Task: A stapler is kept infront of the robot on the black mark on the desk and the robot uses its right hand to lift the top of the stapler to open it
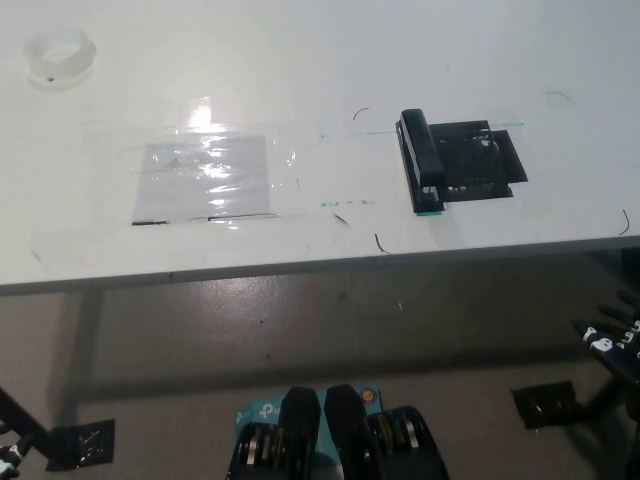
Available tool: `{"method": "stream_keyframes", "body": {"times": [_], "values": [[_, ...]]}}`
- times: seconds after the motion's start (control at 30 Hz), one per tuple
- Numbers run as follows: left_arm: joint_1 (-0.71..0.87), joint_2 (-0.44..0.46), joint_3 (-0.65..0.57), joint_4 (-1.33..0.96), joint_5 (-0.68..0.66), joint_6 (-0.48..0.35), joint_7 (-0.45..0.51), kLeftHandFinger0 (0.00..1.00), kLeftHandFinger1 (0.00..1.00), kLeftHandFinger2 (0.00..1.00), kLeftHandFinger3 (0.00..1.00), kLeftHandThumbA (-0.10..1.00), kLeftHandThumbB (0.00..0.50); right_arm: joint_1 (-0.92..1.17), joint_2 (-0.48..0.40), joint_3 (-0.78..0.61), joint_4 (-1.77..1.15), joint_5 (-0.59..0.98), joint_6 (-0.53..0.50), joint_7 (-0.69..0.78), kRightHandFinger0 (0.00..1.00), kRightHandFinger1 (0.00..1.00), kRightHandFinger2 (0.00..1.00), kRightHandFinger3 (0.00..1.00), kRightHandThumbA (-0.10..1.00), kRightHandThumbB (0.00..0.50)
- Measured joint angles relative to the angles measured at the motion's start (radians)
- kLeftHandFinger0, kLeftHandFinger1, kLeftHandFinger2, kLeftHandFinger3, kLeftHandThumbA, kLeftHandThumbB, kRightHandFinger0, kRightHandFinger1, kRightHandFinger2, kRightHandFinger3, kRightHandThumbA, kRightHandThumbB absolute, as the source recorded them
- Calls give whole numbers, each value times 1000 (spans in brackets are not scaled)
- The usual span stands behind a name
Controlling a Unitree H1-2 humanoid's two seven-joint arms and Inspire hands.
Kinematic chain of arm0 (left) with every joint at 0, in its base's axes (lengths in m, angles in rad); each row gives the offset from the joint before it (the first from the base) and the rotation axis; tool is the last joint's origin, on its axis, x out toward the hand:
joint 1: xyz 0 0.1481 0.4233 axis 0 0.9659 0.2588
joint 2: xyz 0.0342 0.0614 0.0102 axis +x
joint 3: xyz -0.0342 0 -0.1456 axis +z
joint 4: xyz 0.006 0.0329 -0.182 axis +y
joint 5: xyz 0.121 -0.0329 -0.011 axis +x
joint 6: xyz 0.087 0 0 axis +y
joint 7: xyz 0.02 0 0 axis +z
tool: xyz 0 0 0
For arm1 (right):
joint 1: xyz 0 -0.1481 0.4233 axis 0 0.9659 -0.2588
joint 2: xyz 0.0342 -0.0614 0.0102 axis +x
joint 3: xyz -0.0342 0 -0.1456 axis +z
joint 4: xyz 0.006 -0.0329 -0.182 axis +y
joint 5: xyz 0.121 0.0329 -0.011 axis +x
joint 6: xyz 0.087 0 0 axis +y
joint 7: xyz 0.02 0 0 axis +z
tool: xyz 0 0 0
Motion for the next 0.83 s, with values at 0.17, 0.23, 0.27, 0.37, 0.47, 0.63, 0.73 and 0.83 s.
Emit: {"method": "stream_keyframes", "body": {"times": [0.17,0.23,0.27,0.37,0.47,0.63,0.73,0.83], "values": [[-3,0,0,-7,1,0,0,456,566,693,790,1000,110,0,4,-2,8,-20,-11,-7,483,510,582,755,993,182],[-4,0,0,-10,1,0,0,450,555,684,786,1000,113,1,4,-1,8,-31,-18,-9,436,467,547,701,982,231],[-4,0,0,-10,1,0,0,449,552,681,784,1000,115,2,4,-1,8,-35,-22,-10,429,459,540,690,979,231],[-3,0,1,-10,1,0,0,459,542,672,771,1000,127,2,4,0,8,-52,-40,-11,410,443,523,663,980,247],[-3,0,1,-10,1,0,0,459,565,690,790,1000,114,2,4,0,8,-68,-50,-11,396,426,510,658,969,244],[-3,0,2,-10,1,0,1,450,556,684,786,1000,129,2,3,1,11,-82,-67,-10,413,435,527,656,991,276],[-3,0,2,-10,1,0,1,455,552,687,780,1000,123,2,3,1,11,-89,-68,-10,412,435,531,655,987,258],[-3,0,2,-10,1,1,1,435,550,695,798,1000,118,2,3,0,10,-90,-67,-10,430,459,553,672,985,215]]}}
